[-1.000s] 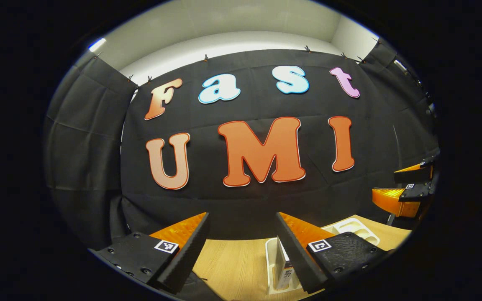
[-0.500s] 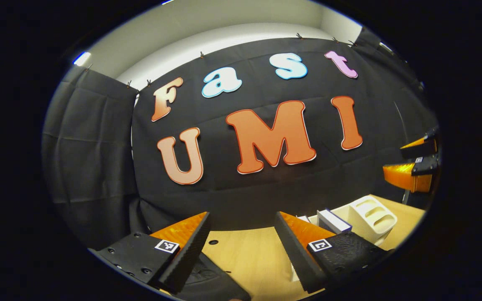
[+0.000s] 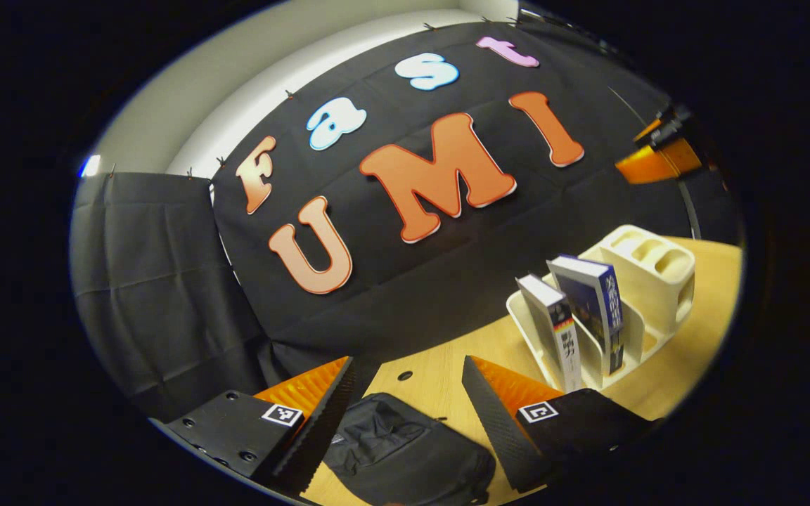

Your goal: Open the schoolbag, grab two books from the bookshelf and put them into the schoolbag.

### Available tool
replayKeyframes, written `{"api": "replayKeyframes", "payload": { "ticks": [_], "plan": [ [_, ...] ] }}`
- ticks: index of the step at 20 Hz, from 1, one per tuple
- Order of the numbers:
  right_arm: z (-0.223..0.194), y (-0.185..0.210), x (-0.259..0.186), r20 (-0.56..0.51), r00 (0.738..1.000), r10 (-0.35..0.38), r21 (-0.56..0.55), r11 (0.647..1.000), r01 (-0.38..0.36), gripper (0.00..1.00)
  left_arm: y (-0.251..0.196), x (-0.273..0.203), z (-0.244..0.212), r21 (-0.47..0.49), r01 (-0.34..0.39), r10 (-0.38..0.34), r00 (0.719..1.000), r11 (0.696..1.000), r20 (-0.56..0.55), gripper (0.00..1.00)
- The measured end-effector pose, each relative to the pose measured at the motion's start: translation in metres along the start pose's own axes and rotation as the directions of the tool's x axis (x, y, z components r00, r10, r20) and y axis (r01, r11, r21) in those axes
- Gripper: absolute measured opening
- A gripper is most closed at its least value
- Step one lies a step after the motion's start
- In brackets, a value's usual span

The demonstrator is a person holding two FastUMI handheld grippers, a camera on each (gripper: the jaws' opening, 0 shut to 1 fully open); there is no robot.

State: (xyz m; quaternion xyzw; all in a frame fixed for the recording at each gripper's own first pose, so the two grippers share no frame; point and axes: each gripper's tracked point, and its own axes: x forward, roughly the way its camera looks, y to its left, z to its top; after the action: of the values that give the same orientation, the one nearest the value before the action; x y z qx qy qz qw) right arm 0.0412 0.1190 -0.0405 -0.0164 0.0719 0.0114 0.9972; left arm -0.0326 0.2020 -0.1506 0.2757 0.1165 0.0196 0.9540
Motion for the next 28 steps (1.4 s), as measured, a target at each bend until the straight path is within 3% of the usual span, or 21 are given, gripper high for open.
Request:
{"api": "replayKeyframes", "payload": {
  "ticks": [4,10,17,22,28],
  "plan": [
    [-0.006,0.000,0.003,-0.005,1.000,-0.010,0.008,1.000,0.011,0.95,-0.009,-0.007,-0.053,0.125,0.036,-0.025,0.996,0.992,-0.090,0.95],
    [-0.010,0.001,0.007,-0.013,1.000,-0.006,-0.002,1.000,0.006,0.95,-0.035,-0.018,-0.135,0.276,0.112,-0.053,0.976,0.954,-0.212,0.96],
    [-0.015,0.003,0.015,-0.025,1.000,0.003,-0.010,1.000,-0.003,0.95,-0.057,-0.040,-0.218,0.392,0.223,-0.060,0.920,0.893,-0.387,0.97],
    [-0.015,0.005,0.020,-0.022,1.000,0.013,-0.012,1.000,-0.014,0.95,-0.051,-0.032,-0.255,0.420,0.231,-0.013,0.887,0.878,-0.462,0.97],
    [-0.015,0.003,0.026,-0.024,1.000,0.002,-0.014,1.000,-0.003,0.95,-0.038,-0.007,-0.269,0.470,0.199,0.057,0.878,0.860,-0.476,0.95]
  ]
}}
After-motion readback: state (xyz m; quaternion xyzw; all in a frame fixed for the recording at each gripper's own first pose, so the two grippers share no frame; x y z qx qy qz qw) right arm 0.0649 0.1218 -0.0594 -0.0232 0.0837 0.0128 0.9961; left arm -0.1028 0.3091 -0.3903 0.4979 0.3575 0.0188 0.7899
